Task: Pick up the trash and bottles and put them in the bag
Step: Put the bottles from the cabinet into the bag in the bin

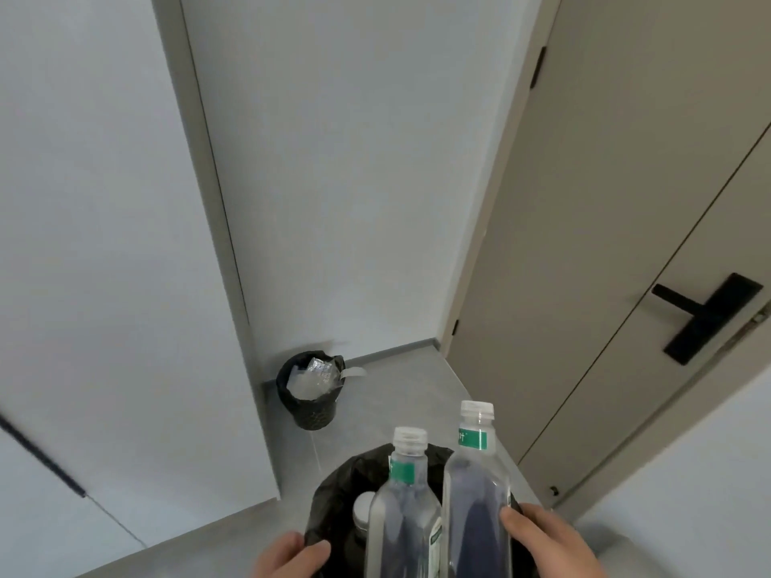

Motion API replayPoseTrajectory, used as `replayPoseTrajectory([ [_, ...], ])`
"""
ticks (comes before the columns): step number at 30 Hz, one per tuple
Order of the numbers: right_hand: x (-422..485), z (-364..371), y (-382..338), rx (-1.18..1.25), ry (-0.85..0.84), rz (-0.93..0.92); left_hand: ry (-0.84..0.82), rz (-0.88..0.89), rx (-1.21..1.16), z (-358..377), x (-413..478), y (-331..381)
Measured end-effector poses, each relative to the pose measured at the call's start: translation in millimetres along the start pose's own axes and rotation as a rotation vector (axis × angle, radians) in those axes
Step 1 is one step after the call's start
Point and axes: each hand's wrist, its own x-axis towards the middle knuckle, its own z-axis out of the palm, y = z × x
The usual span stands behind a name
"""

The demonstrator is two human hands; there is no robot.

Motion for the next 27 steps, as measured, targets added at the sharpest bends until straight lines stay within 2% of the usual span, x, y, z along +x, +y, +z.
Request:
replayPoseTrajectory([
  [3,50.9,-0.5,-30.1,0.007,0.000,0.006,-0.073,-0.038,0.037,17.0,58.5,21.1],
  [7,113.5,-2.3,-55.2,0.009,0.025,0.041,0.005,-0.063,0.025,44.1,123.7,63.1],
  [16,301.2,-0.8,-89.7,0.063,0.085,0.030,-0.012,-0.081,0.073,131.1,269.9,135.6],
  [27,599.6,36.3,-116.6,-0.053,-0.126,0.036,0.134,-0.265,0.206,225.4,514.9,143.5],
])
